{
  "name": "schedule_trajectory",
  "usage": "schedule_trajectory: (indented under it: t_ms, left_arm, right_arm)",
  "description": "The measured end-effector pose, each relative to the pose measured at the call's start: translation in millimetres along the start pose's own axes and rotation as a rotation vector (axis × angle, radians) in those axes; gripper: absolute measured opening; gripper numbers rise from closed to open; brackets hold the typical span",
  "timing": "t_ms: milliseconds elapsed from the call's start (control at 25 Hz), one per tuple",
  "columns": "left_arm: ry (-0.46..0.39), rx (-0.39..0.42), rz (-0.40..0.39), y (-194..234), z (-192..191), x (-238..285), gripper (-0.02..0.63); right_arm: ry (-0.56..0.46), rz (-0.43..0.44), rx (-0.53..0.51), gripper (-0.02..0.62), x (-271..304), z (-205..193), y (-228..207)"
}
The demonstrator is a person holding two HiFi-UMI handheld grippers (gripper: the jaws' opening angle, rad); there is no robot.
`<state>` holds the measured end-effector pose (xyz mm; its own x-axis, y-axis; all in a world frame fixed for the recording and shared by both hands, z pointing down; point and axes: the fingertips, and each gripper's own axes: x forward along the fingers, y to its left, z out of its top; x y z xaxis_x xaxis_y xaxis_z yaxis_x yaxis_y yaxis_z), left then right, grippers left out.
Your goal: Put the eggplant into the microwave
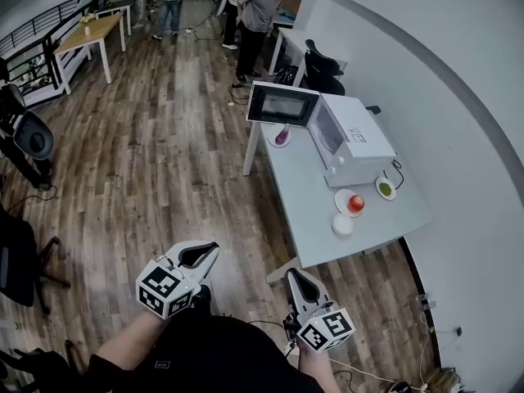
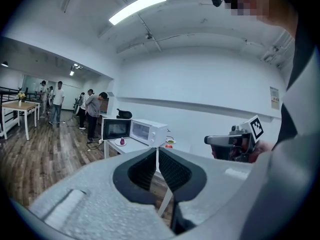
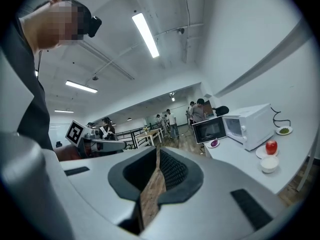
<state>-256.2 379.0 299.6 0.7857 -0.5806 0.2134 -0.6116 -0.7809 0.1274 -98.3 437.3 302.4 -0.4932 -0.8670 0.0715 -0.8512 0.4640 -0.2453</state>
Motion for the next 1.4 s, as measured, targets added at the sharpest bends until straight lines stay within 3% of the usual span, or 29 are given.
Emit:
schedule_trajectory:
  t_ms: [400,720,1120,1400]
  left_arm:
    - [0.022,-0.004,-0.052,107.1,11.0,25.6,0.021]
    - [0.020,-0.016,-0.050,165.1,17.9,45.6,0.021]
    - [0.049,-0.017,-0.086,202.2,25.4,115.9,0.021]
    - [0.057,0.008,-0.068,246.0,52.1,198.0,0.021]
  right_arm:
    - [0.012,0.009,0.026,0.018,139.1,15.5,-14.3]
    - [0.040,0.000,0.052,0.018,190.9,13.0,-24.9]
    - [0.021,-0.013,0.111,0.018,243.2,20.2,-88.9]
    - [0.010,-0.002,0.136,0.018,293.3,34.1,-164.4]
